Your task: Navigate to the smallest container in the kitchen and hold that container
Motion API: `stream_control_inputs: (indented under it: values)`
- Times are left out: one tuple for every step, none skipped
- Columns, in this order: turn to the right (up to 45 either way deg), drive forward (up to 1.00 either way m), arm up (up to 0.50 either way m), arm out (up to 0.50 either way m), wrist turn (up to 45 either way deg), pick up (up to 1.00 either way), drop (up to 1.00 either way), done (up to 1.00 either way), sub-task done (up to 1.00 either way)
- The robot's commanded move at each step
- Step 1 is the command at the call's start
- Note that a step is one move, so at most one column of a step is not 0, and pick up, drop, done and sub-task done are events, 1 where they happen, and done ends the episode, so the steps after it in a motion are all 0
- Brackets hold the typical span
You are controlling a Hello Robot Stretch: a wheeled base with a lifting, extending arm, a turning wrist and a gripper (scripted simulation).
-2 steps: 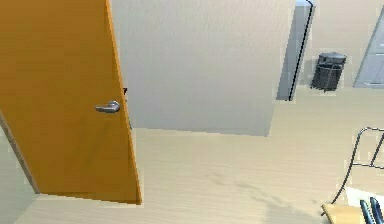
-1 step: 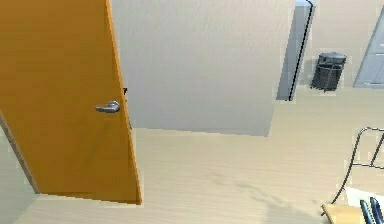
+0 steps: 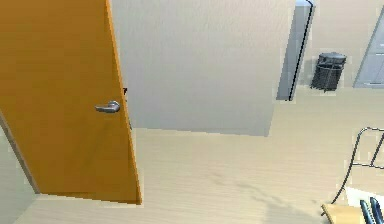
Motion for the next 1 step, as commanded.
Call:
stream_control_inputs:
  values:
    - [0.0, 0.0, 0.0, 0.0, 45.0, 0.0, 0.0, 0.0, 0.0]
